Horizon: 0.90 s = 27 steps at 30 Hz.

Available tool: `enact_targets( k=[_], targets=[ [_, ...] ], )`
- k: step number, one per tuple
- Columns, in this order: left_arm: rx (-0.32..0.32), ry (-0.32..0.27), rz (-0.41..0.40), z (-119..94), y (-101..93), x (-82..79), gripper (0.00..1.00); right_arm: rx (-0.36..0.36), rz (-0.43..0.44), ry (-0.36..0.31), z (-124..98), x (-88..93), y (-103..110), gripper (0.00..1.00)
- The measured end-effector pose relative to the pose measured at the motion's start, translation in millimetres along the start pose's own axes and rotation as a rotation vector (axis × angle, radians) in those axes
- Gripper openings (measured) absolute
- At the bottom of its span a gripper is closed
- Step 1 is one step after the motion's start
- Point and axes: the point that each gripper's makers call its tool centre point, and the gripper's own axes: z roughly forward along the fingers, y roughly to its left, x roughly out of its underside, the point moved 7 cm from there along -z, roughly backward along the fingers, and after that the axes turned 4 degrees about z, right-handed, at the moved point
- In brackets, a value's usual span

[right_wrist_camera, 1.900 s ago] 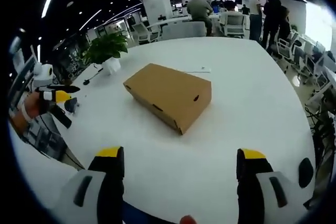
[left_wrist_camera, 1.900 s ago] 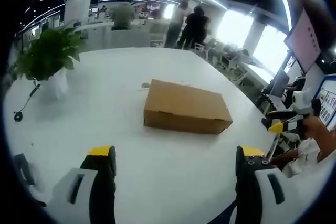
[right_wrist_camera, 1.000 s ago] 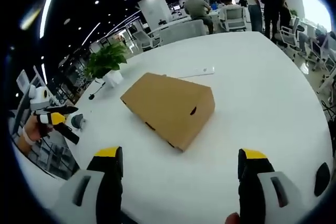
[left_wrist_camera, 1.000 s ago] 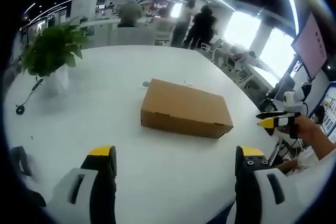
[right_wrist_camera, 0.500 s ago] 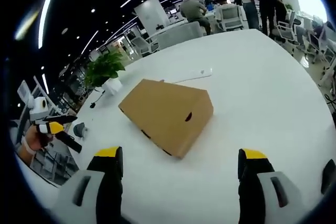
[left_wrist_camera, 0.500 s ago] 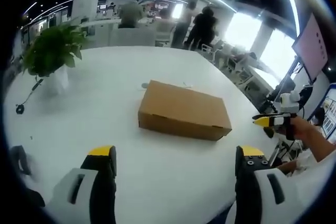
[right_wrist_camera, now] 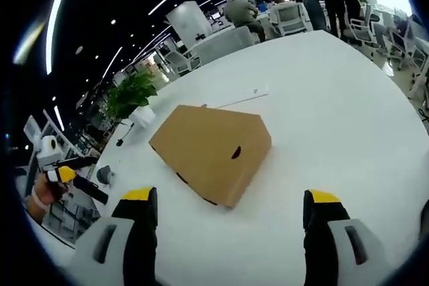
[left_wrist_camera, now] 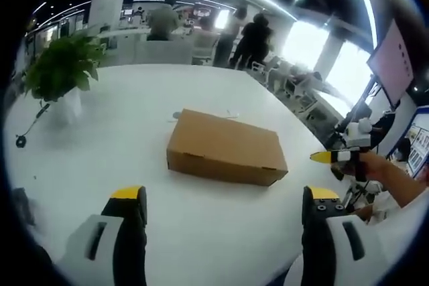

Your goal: Operate the shoe box by opening the lid, removing the specified soft item, and placing it in the target area until the item is outside and the box remains undamaged.

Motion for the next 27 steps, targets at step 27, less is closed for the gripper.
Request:
enact_targets(
  k=[27],
  targets=[
    [0.017,-0.065,0.109,-5,-10.3,-17.7,0.94,-0.051,0.05,0.012,35,-9.1,0,0.91]
  ],
)
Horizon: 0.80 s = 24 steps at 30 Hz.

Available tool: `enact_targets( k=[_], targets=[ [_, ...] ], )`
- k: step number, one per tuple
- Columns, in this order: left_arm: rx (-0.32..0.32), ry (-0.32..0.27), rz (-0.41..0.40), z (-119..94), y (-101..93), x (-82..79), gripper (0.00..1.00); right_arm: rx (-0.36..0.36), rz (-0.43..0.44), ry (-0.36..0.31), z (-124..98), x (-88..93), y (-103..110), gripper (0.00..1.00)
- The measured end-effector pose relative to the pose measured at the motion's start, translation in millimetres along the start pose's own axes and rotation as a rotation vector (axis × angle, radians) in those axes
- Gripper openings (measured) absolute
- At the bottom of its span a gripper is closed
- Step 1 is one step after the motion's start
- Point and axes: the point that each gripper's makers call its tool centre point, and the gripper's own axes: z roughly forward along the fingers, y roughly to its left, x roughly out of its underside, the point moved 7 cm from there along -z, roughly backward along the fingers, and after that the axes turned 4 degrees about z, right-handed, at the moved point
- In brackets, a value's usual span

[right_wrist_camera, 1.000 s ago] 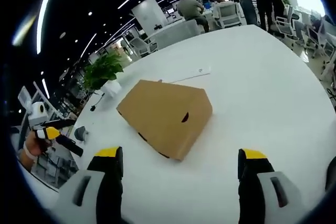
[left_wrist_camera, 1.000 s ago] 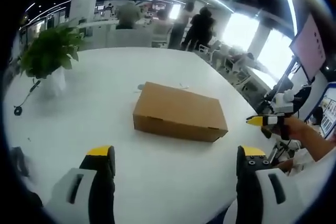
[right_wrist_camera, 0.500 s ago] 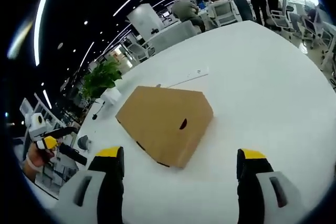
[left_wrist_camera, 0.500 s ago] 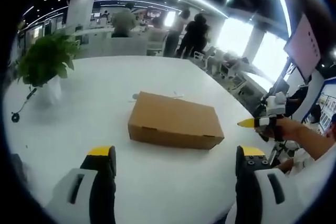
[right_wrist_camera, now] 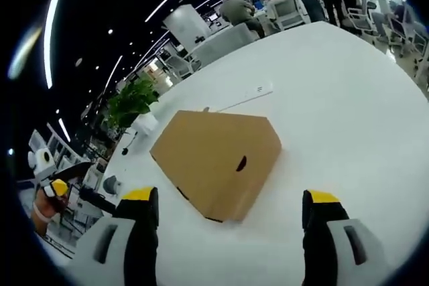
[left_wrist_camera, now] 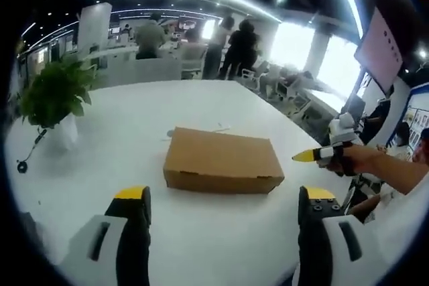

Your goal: Operate the shoe box by opening the lid, removing the specified soft item, and placing it in the target area until the item is outside and the box remains undamaged.

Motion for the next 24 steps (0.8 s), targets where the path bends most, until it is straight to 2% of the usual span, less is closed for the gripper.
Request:
enact_targets(
  k=[6,8,11,13,16,21,24],
  targets=[
    [0.0,-0.002,-0.02,1,-3.1,4.7,0.96,-0.011,0.01,0.013,3,-2.8,-3,0.91],
    [0.012,0.007,-0.024,0,-5.7,4.5,0.97,-0.014,0.045,-0.001,7,-6.8,-6,0.91],
    [0.018,-0.005,-0.021,-2,-9.2,-1.6,0.98,-0.012,0.066,-0.025,12,-10.4,-10,0.9],
    [0.025,-0.037,-0.069,-4,-8.9,-8.3,0.96,-0.012,0.077,-0.025,15,-11.5,-10,0.9],
    [0.028,-0.036,-0.092,-6,-5.4,-9.9,0.98,-0.019,0.098,-0.023,18,-13.4,-10,0.89],
    [0.033,-0.027,-0.109,-10,-4.7,-7.7,0.9,-0.03,0.107,0.0,21,-16.3,-9,0.89],
    [0.022,-0.031,-0.123,-11,-1.2,-5.8,0.91,-0.042,0.117,0.01,22,-17.4,-8,0.89]
  ],
)
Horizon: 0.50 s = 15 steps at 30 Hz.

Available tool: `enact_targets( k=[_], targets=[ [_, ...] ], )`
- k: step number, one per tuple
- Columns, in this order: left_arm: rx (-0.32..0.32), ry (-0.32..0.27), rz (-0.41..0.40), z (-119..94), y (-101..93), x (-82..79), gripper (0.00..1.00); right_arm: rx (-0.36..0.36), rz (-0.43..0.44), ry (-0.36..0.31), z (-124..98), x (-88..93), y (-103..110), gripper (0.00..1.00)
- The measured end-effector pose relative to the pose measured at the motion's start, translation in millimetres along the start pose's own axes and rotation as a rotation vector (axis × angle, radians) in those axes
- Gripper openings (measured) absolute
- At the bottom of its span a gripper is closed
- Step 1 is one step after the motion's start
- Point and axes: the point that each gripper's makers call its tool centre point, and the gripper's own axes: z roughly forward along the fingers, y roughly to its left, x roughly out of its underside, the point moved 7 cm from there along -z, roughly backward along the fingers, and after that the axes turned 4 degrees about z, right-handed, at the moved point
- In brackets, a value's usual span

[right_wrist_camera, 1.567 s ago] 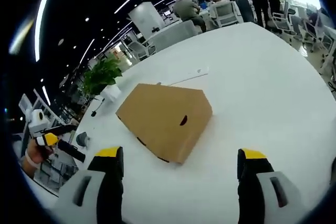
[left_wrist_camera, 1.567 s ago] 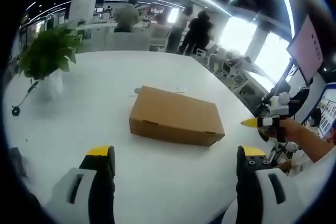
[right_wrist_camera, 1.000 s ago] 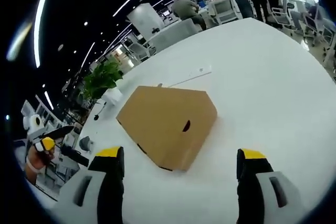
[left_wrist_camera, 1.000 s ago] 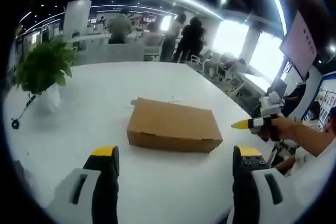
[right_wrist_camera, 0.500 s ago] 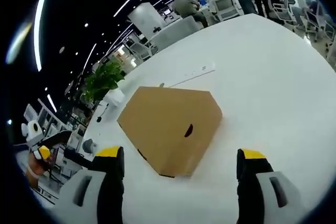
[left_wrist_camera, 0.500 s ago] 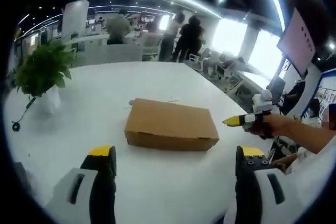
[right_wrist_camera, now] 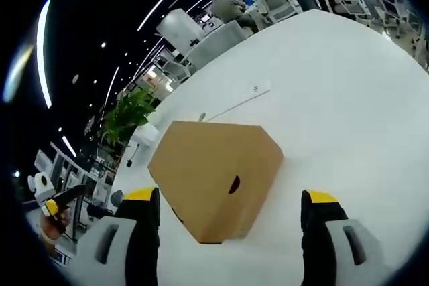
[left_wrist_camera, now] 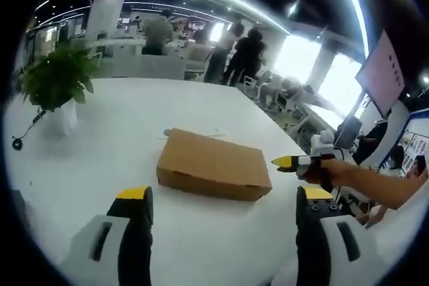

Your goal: Operate the shoe box by opening the lid, removing the specified soft item, and placing it in the target area until the item is outside and the box remains undamaged.

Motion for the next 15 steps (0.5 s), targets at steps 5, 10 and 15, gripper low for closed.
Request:
enact_targets(
  k=[5,10,15],
  targets=[
    [-0.021,-0.013,-0.002,-2,4.7,4.0,0.93,-0.006,0.012,0.012,7,-1.5,-3,0.88],
    [-0.03,0.006,-0.021,-3,7.2,5.9,0.94,-0.021,0.053,0.019,16,-1.2,-6,0.86],
    [-0.036,0.01,-0.001,0,8.5,1.6,0.92,-0.036,0.09,0.027,28,-1.4,-10,0.84]
  ],
)
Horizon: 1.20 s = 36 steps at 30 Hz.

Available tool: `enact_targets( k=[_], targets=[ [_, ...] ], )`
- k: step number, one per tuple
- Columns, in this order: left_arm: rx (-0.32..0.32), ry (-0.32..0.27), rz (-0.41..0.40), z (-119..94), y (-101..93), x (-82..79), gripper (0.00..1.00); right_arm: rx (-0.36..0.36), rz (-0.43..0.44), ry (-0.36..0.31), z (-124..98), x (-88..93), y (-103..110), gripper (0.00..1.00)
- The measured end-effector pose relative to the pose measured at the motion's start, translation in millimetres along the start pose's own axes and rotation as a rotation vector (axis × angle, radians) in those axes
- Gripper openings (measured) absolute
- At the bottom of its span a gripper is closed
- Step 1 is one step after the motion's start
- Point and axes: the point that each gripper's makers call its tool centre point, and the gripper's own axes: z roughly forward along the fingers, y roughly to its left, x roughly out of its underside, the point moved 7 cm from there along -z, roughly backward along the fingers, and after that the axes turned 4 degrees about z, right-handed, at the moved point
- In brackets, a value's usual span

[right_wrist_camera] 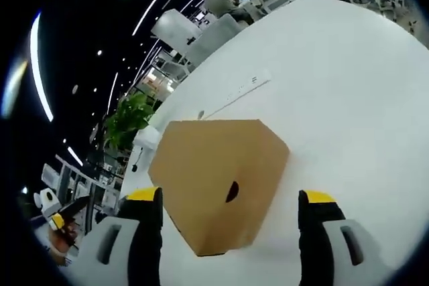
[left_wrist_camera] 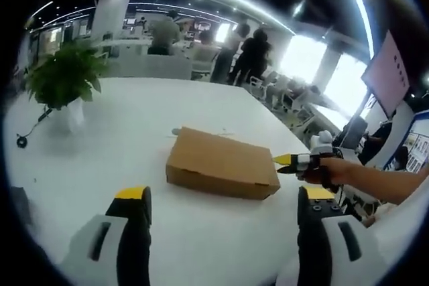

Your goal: Operate the shoe box by opening the lid, removing the specified soft item, and placing it in the target area until the item is outside and the box remains undamaged.

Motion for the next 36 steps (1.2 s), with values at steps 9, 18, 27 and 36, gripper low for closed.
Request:
enact_targets(
  k=[9,18,27,36],
  targets=[
    [0.002,-0.007,0.032,11,-2.0,-8.9,0.91,-0.006,0.031,0.012,4,3.4,-5,0.83],
    [-0.005,0.007,0.069,28,-3.7,-10.6,0.9,0.015,0.029,0.037,12,11.9,-13,0.79],
    [-0.005,0.015,0.076,34,-5.2,-11.0,0.89,-0.017,0.086,0.021,10,7.3,-15,0.76],
    [-0.009,0.04,0.06,34,-3.8,-6.4,0.9,-0.034,0.108,0.022,25,1.9,-24,0.72]
  ],
)
